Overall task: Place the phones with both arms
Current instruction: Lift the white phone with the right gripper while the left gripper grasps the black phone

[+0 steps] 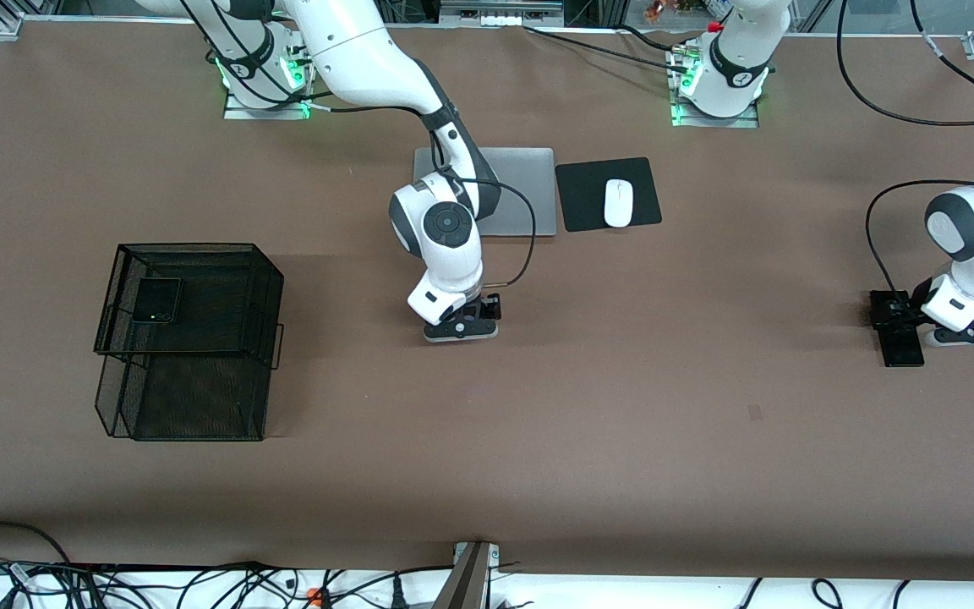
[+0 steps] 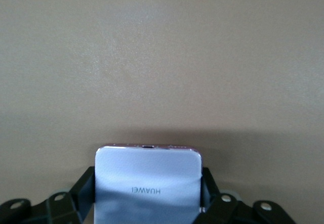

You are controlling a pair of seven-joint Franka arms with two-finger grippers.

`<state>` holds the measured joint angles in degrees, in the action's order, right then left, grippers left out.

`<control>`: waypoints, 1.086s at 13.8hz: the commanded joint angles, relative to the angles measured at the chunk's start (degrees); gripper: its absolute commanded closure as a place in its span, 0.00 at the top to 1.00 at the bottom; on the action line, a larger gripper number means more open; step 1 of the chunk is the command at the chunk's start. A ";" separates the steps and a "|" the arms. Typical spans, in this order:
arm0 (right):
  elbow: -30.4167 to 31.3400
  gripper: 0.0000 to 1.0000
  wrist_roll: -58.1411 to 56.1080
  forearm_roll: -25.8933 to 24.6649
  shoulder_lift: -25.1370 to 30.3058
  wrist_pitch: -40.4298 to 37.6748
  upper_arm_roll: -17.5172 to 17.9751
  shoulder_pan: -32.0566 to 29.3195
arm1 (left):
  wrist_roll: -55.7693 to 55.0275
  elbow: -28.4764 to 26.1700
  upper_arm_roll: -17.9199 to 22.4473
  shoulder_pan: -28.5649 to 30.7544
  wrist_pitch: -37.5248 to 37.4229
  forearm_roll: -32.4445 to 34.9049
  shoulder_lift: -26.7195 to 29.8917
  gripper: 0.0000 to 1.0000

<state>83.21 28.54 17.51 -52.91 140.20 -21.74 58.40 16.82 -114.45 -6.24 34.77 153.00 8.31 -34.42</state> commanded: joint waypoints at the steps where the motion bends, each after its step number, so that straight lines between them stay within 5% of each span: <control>1: 0.02 0.00 -0.94 -0.54 1.31 -0.18 -0.67 0.05 | -0.46 2.74 -0.97 0.04 0.29 -1.45 -2.49 0.14; 3: -0.50 0.00 -1.47 -0.63 5.26 -6.91 -6.00 -0.04 | -3.27 4.05 -2.28 -0.75 -2.25 -1.37 -1.88 0.03; 7: -1.65 0.00 -11.47 -0.28 9.23 -14.77 -17.25 -0.74 | -8.70 14.32 -5.97 -1.28 -21.12 -1.11 -1.17 0.00; 9: -1.74 0.00 -17.43 -0.02 9.23 -16.00 -22.71 -1.00 | -15.11 16.45 -6.68 -4.25 -24.32 -0.66 -1.17 0.00; 11: -1.65 0.00 -23.94 0.16 9.23 -16.71 -25.35 -3.89 | -22.05 16.63 -6.77 -8.38 -24.68 -0.58 -1.00 0.00; 15: -1.65 0.00 -40.30 0.42 9.23 -16.63 -25.28 -13.55 | -29.81 18.98 -6.42 -23.66 -29.76 -0.49 -1.95 0.00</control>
<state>81.86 -6.78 17.56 -43.95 124.05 -47.33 48.27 -10.14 -98.85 -13.72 17.95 127.30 7.95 -35.55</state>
